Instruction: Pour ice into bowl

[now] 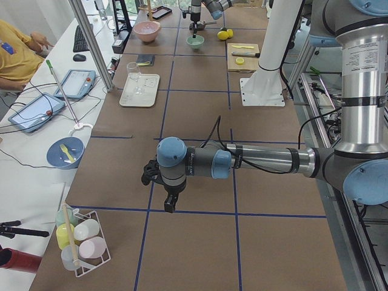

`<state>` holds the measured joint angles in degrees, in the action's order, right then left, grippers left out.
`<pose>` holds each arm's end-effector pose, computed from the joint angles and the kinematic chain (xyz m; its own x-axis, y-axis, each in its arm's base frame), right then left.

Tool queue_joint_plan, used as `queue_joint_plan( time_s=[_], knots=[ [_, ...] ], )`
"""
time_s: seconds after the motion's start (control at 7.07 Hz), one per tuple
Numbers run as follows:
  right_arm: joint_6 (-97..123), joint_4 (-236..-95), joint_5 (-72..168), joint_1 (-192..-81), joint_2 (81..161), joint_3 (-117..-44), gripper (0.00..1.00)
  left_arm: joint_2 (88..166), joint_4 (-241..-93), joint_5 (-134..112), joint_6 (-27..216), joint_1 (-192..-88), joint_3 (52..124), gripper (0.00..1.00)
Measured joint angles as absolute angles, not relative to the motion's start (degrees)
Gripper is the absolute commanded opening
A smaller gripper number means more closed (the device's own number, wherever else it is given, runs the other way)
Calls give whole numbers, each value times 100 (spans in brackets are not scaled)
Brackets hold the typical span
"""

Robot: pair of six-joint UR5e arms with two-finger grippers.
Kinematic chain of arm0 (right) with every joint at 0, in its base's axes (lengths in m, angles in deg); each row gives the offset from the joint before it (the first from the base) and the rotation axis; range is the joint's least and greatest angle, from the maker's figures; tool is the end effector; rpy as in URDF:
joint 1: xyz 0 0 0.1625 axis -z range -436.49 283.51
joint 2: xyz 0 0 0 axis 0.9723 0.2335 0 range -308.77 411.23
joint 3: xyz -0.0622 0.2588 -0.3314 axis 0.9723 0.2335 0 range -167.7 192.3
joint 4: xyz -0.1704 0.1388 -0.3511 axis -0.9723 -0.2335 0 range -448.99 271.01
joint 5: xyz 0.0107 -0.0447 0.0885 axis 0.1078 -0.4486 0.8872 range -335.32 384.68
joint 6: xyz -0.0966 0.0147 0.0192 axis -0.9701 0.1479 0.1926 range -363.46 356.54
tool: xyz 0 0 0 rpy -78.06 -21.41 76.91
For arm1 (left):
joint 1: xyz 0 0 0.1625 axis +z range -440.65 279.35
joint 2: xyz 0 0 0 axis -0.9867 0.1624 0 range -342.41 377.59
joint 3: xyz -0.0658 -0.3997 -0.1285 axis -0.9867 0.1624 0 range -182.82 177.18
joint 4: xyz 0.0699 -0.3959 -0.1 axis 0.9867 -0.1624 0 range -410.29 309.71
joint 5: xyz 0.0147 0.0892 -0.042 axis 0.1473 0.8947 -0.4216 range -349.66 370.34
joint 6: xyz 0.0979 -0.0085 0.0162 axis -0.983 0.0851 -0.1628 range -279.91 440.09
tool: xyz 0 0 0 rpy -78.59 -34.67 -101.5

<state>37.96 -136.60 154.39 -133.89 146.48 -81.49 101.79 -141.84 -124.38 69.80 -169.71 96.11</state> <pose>-0.1992 -0.4408 0.5882 0.5862 -0.1545 0.7953 0.0260 0.9847 0.1720 -0.0557 -0.4547 0.6263 0.6952 0.2459 -0.6755 -0.1429 0.9682 0.2054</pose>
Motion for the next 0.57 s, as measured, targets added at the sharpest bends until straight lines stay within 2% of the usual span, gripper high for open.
queue_joint_plan(
  time_s=[0.14, 0.57],
  knots=[
    [3804, -13645, 15381, -13345, 14643, -8109, 100, 10179, -14186, -12439, 6980, -16974, 9608, 100],
    [3756, -13653, 15282, -13477, 14579, -8123, 100, 10179, -14188, -12440, 6980, -16970, 9606, 100]
  ],
)
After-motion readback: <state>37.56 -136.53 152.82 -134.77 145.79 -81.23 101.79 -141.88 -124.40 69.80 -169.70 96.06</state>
